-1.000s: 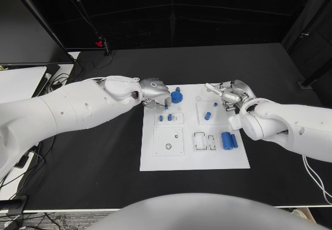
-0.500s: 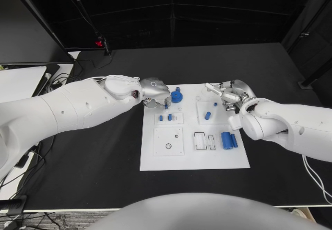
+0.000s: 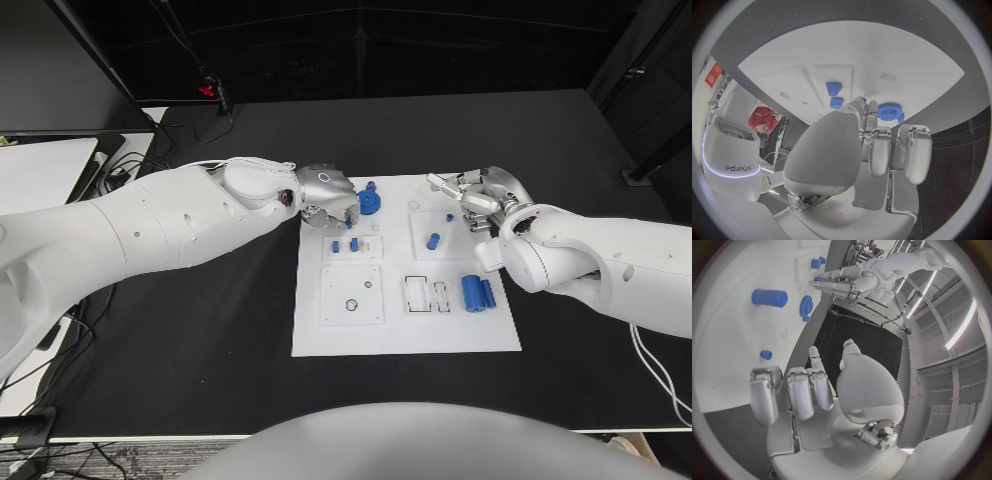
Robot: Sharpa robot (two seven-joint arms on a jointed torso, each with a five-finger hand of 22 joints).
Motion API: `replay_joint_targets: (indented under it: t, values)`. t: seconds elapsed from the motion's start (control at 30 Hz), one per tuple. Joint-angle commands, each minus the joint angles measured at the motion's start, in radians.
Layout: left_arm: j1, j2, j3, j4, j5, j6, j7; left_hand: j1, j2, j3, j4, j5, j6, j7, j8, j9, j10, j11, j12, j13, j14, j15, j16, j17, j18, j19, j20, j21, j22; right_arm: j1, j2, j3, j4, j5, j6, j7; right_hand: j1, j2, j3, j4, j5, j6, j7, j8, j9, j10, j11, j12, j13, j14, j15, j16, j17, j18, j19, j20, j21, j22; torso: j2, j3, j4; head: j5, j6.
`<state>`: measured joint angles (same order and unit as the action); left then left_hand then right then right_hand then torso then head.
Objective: Assemble the parts on the task board
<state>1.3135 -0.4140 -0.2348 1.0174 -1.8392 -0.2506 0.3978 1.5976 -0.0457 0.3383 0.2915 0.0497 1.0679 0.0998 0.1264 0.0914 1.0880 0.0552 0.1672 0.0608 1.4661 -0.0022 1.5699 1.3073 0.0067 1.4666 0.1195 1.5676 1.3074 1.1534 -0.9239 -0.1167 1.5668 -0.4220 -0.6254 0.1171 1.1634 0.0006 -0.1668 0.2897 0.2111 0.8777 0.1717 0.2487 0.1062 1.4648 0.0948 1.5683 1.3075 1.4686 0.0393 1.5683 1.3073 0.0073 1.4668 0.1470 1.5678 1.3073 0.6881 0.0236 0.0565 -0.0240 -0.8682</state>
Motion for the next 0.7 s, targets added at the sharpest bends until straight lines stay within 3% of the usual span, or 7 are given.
replay_joint_targets:
  t: [0.03, 0.33, 0.43, 0.53, 0.7]
  values:
    - [-0.001, 0.003, -0.001, 0.000, -0.004, 0.023, 0.015, 0.002, 0.012, 0.004, 0.000, 0.006, 0.013, 0.007, 0.003, 0.001, 0.005, 0.003, -0.003, -0.001, 0.105, 0.007, 0.001, 0.264, -0.007, 0.104, -0.008, 0.003, 0.263, 0.001, 0.000, 0.000, 0.001, -0.002, 0.009, 0.001, 0.004, 0.003, -0.006, -0.001, 0.007, -0.006, 0.001, 0.007, 0.001, 0.106, 0.005, 0.003, 0.263, 0.102, 0.002, 0.002, 0.263, -0.005, 0.098, 0.004, -0.004, 0.260, 0.000, -0.0006, -0.0008, 0.000, 0.001]
    - [-0.001, 0.003, -0.001, -0.004, -0.004, 0.051, 0.006, 0.005, 0.005, 0.006, -0.003, 0.006, 0.012, 0.008, 0.001, 0.001, 0.006, 0.004, -0.007, 0.000, 0.105, 0.009, 0.001, 0.264, -0.007, 0.104, -0.007, 0.003, 0.263, 0.001, 0.000, 0.000, 0.002, -0.002, 0.009, 0.002, 0.004, 0.003, -0.006, -0.001, 0.007, -0.006, 0.001, 0.007, 0.001, 0.106, 0.005, 0.003, 0.263, 0.102, 0.002, 0.002, 0.263, -0.005, 0.098, 0.004, -0.004, 0.260, 0.000, 0.0004, 0.0001, -0.003, 0.001]
    - [-0.001, 0.003, -0.001, -0.005, -0.004, 0.056, 0.002, 0.008, -0.012, 0.005, -0.004, 0.006, 0.003, 0.015, -0.005, -0.002, -0.003, 0.013, -0.018, -0.001, 0.105, 0.016, 0.001, 0.264, -0.007, 0.104, -0.005, 0.003, 0.263, 0.001, 0.000, 0.000, 0.002, -0.002, 0.009, 0.002, 0.004, 0.003, -0.006, -0.001, 0.007, -0.006, 0.001, 0.007, 0.001, 0.106, 0.005, 0.003, 0.263, 0.102, 0.002, 0.002, 0.263, -0.005, 0.098, 0.004, -0.004, 0.260, 0.000, 0.0003, 0.0003, -0.003, 0.001]
    - [-0.001, 0.003, -0.001, -0.006, -0.004, 0.052, -0.003, 0.001, -0.044, -0.005, -0.003, 0.006, -0.035, 0.033, -0.027, -0.012, -0.024, 0.031, -0.035, 0.000, 0.105, 0.031, 0.001, 0.264, -0.004, 0.097, 0.002, -0.004, 0.260, 0.001, -0.001, 0.000, 0.002, -0.002, 0.009, 0.002, 0.004, 0.003, -0.006, -0.001, 0.007, -0.006, 0.001, 0.007, 0.001, 0.106, 0.005, 0.003, 0.263, 0.102, 0.002, 0.002, 0.263, -0.005, 0.098, 0.004, -0.004, 0.260, 0.000, 0.0000, 0.0003, -0.003, 0.002]
    - [-0.001, 0.003, -0.001, -0.006, -0.004, 0.019, -0.008, -0.018, -0.079, -0.023, -0.002, 0.005, -0.079, 0.042, -0.046, -0.021, -0.030, 0.041, -0.041, 0.001, 0.105, 0.040, 0.001, 0.264, -0.002, 0.091, 0.011, -0.011, 0.257, 0.001, -0.001, 0.000, 0.002, -0.002, 0.009, 0.002, 0.004, 0.003, -0.006, -0.001, 0.007, -0.006, 0.001, 0.007, 0.001, 0.106, 0.005, 0.003, 0.263, 0.102, 0.002, 0.002, 0.263, -0.005, 0.098, 0.004, -0.004, 0.260, 0.000, -0.0001, 0.0005, -0.002, 0.003]
